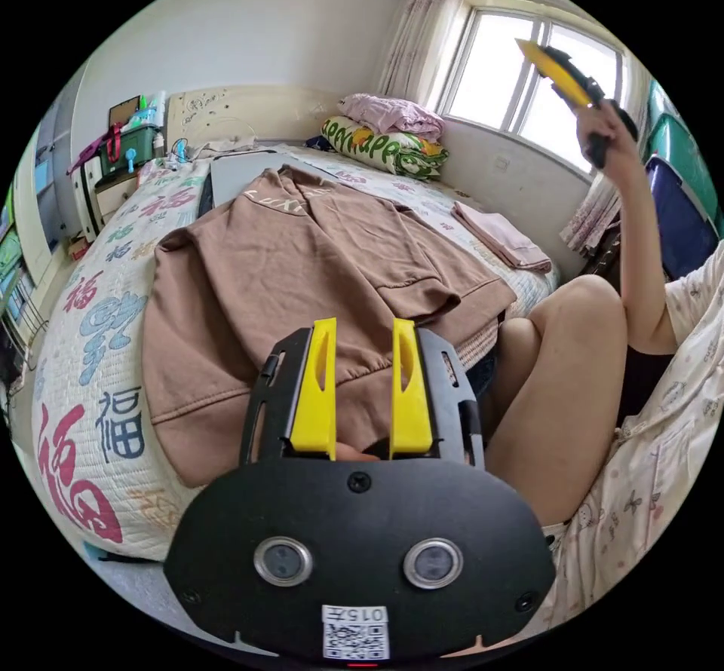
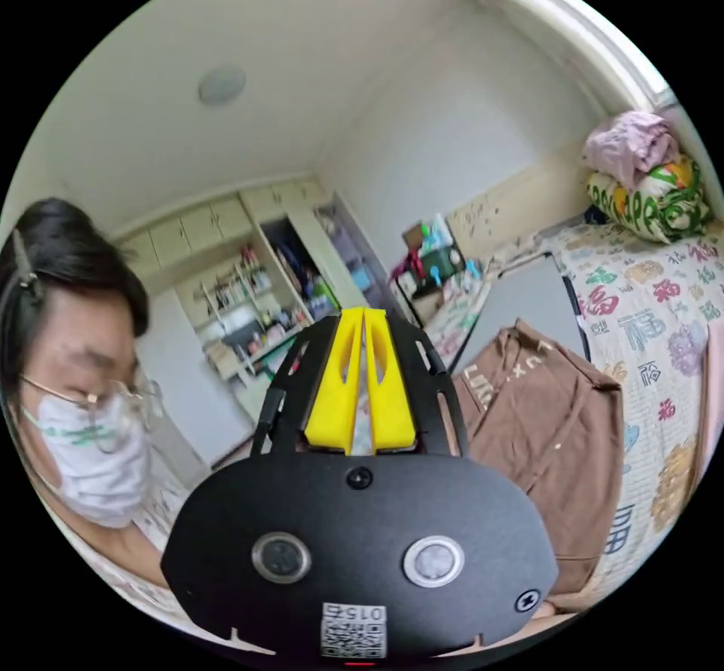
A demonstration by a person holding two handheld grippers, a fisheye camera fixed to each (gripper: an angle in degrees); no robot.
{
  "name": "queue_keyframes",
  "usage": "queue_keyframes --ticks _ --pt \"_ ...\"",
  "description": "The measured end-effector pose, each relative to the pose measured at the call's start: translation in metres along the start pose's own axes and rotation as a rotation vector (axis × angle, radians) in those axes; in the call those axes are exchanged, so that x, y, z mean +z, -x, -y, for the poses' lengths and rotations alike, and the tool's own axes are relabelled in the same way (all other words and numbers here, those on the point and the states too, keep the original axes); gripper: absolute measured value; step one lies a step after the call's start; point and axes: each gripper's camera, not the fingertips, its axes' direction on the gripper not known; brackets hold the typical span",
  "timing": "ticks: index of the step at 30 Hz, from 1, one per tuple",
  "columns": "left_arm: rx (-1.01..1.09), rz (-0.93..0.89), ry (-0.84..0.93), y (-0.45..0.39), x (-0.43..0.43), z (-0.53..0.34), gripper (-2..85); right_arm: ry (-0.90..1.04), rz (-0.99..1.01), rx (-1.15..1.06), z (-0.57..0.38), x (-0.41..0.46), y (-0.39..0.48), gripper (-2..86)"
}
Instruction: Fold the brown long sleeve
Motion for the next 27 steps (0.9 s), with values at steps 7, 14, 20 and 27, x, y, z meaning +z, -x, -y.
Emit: queue_keyframes --ticks 7,14,20,27 --pt "0.128 0.026 0.082 -0.055 0.023 -0.017 13.5 -0.440 0.021 -0.078 -0.041 -0.128 0.099 -0.5" --pt "0.222 0.117 0.153 -0.105 0.043 -0.036 14.0 -0.432 0.139 -0.057 -0.054 -0.156 0.122 -0.5" --pt "0.275 0.271 0.167 -0.135 0.064 -0.035 12.7 -0.411 0.219 -0.066 -0.058 -0.155 0.135 -0.5" --pt "0.076 0.120 0.066 -0.105 0.031 0.002 2.6 -0.399 0.104 -0.258 -0.068 -0.116 0.139 0.4"
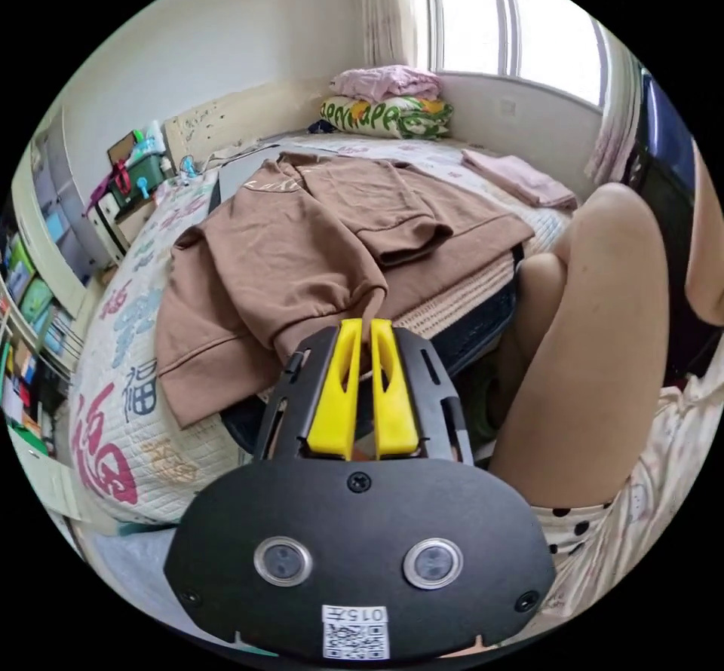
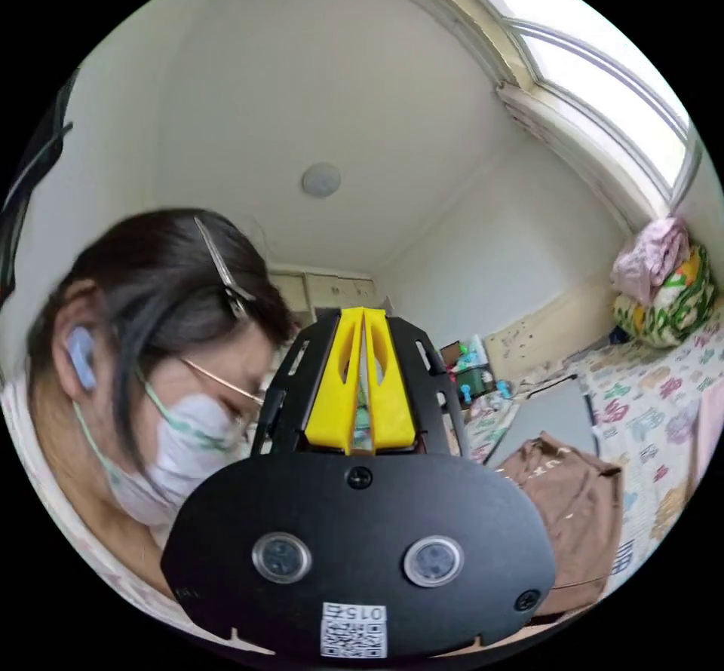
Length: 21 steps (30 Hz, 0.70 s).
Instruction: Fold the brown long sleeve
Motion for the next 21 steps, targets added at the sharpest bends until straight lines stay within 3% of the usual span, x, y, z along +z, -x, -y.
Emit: queue_keyframes --ticks 3,8,11,14,21 --pt "-0.162 -0.040 -0.151 0.038 -0.045 0.019 1.0 0.219 -0.153 -0.195 -0.047 0.053 -0.024 2.6" --pt "-0.512 -0.100 -0.303 0.110 -0.067 0.046 -0.1 1.121 -0.038 -0.179 -0.189 0.224 -0.100 7.7" --pt "-0.538 -0.147 -0.307 0.105 -0.060 0.058 -0.2 1.528 0.017 -0.267 -0.262 0.282 -0.105 11.5" --pt "-0.521 -0.167 -0.270 0.085 -0.049 0.067 -0.3 1.651 -0.054 -0.433 -0.306 0.302 -0.102 12.3" --pt "-0.507 -0.207 -0.232 0.066 -0.048 0.091 -0.3 1.795 -0.067 -0.494 -0.353 0.352 -0.115 11.4"
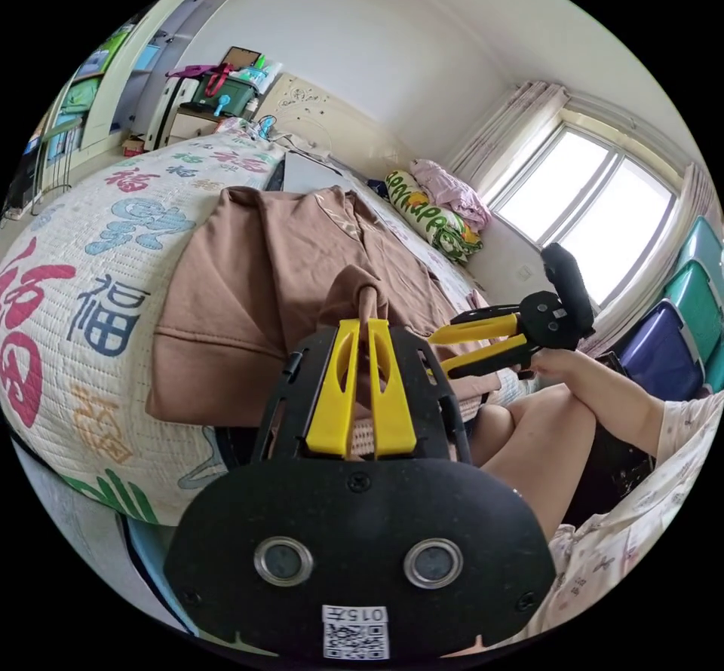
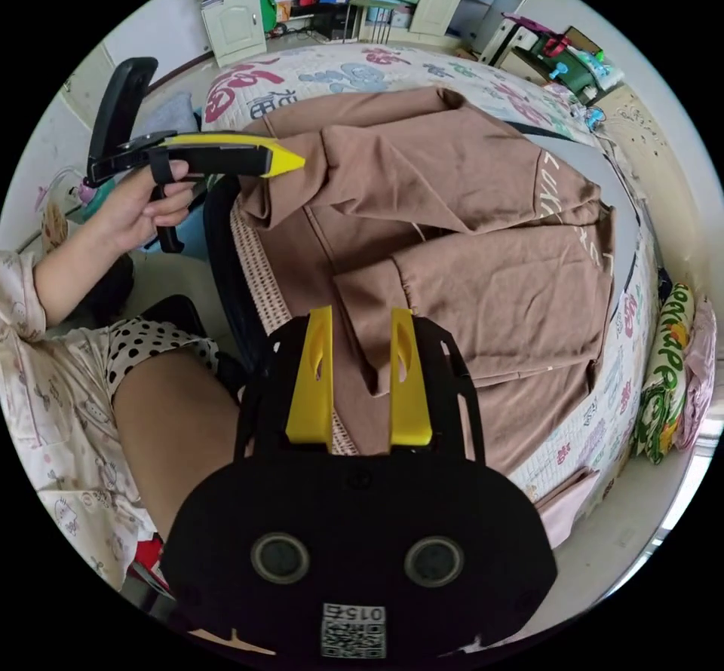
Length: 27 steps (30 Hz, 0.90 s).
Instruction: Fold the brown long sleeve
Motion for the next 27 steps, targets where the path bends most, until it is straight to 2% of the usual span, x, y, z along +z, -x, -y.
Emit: queue_keyframes --ticks 4,7,9,10,12,14,15,17,18,19,20,22,23,27 --pt "0.018 -0.007 0.019 -0.015 -0.002 0.019 -0.2 0.088 0.027 -0.061 0.039 0.010 -0.018 10.7" --pt "0.077 -0.060 0.076 -0.027 0.004 0.044 0.0 0.095 0.104 -0.045 0.054 0.002 -0.051 5.8" --pt "0.193 -0.111 0.157 -0.037 0.010 0.078 0.3 0.070 0.192 0.028 0.058 -0.011 -0.085 2.7" --pt "0.270 -0.096 0.223 -0.041 0.011 0.111 0.5 0.032 0.241 0.085 0.056 -0.025 -0.114 2.0" --pt "0.331 -0.017 0.245 -0.040 -0.006 0.177 0.7 -0.022 0.263 0.179 0.049 -0.053 -0.163 1.5" --pt "0.331 0.180 0.107 -0.027 -0.056 0.291 1.0 -0.092 0.116 0.320 0.025 -0.105 -0.247 1.4" --pt "0.315 0.262 0.048 -0.021 -0.070 0.321 1.1 -0.104 0.042 0.378 0.016 -0.119 -0.274 1.4" --pt "0.151 0.599 -0.263 0.011 -0.125 0.413 1.8 -0.171 -0.319 0.745 -0.037 -0.185 -0.388 1.8" --pt "0.093 0.671 -0.339 0.018 -0.135 0.426 2.0 -0.212 -0.416 0.863 -0.055 -0.206 -0.413 2.0" --pt "0.006 0.794 -0.444 0.025 -0.146 0.443 3.1 -0.348 -0.570 1.107 -0.096 -0.246 -0.444 2.5" --pt "-0.063 0.856 -0.502 0.026 -0.149 0.449 4.9 -0.528 -0.620 1.301 -0.138 -0.275 -0.455 3.4" --pt "-0.074 0.788 -0.526 0.021 -0.142 0.441 9.9 -0.692 -0.529 1.408 -0.178 -0.283 -0.468 5.5" --pt "-0.038 0.699 -0.493 0.016 -0.129 0.427 10.3 -0.664 -0.438 1.372 -0.184 -0.276 -0.480 6.8" --pt "0.049 0.431 -0.276 0.005 -0.070 0.357 9.1 -0.452 -0.391 1.127 -0.165 -0.220 -0.474 9.4"
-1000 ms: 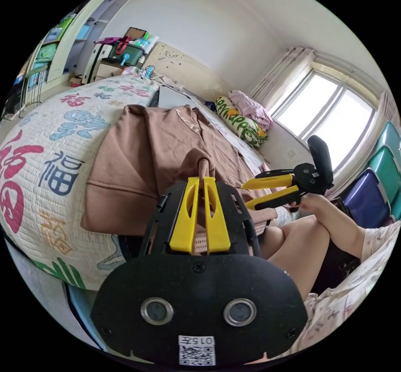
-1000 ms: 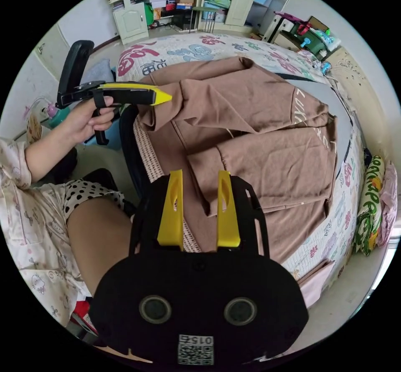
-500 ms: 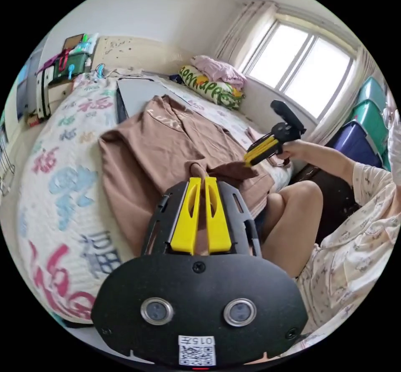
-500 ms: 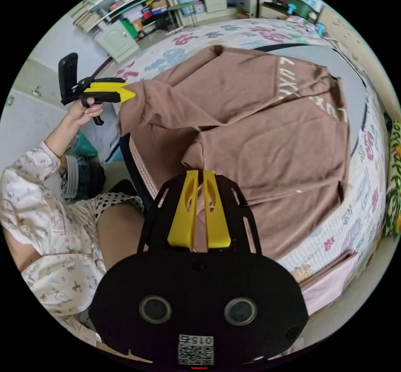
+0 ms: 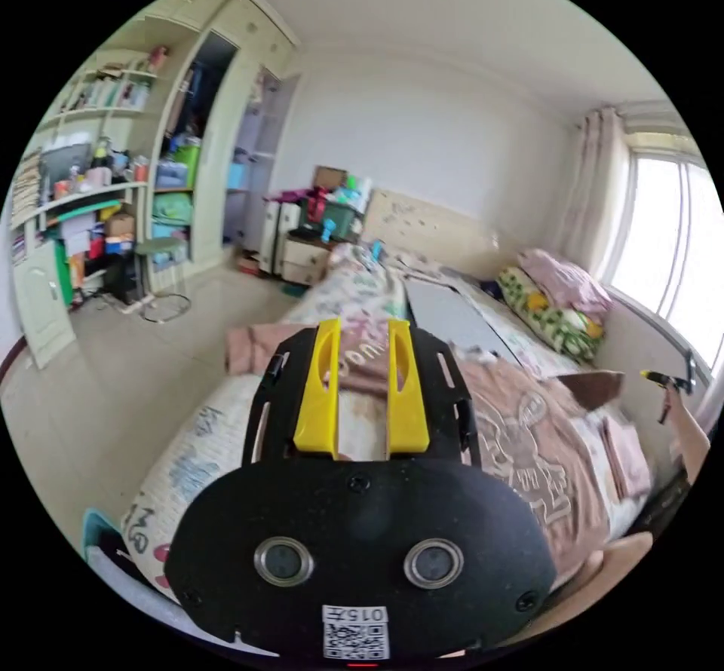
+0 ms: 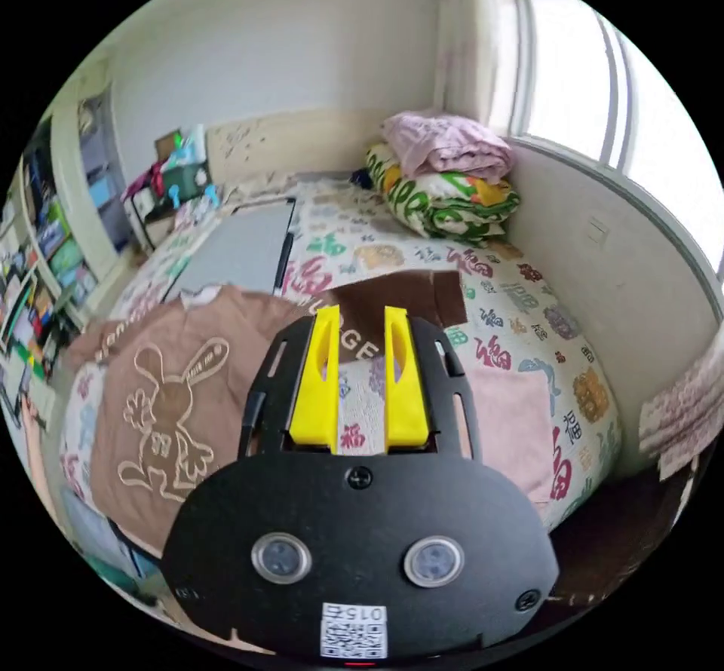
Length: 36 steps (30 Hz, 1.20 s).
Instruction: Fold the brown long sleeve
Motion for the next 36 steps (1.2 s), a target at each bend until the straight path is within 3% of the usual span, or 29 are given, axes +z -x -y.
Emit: queue_keyframes --ticks 2,5,11,16,21,26,36 --pt "0.017 -0.107 0.144 -0.010 0.011 -0.058 8.4 0.155 0.075 -0.149 -0.044 0.031 0.022 10.7" --pt "-0.038 -0.113 0.310 0.002 0.001 -0.119 9.7 0.312 0.247 -0.260 -0.106 0.053 0.034 11.6" --pt "-0.079 -0.115 0.509 0.021 -0.072 -0.179 12.2 0.500 0.512 -0.187 -0.179 0.056 -0.001 13.0" --pt "-0.061 -0.164 0.556 0.027 -0.099 -0.189 12.2 0.614 0.513 -0.168 -0.206 0.055 -0.034 14.8" --pt "-0.045 -0.283 0.631 0.036 -0.097 -0.183 7.0 0.606 0.548 -0.155 -0.214 0.043 -0.060 12.5" --pt "-0.007 -0.247 0.627 0.037 -0.105 -0.181 2.4 0.596 0.553 -0.164 -0.214 0.035 -0.080 8.4" --pt "0.093 -0.118 0.657 0.025 -0.105 -0.226 2.1 0.586 0.411 -0.352 -0.245 0.017 -0.103 4.8"
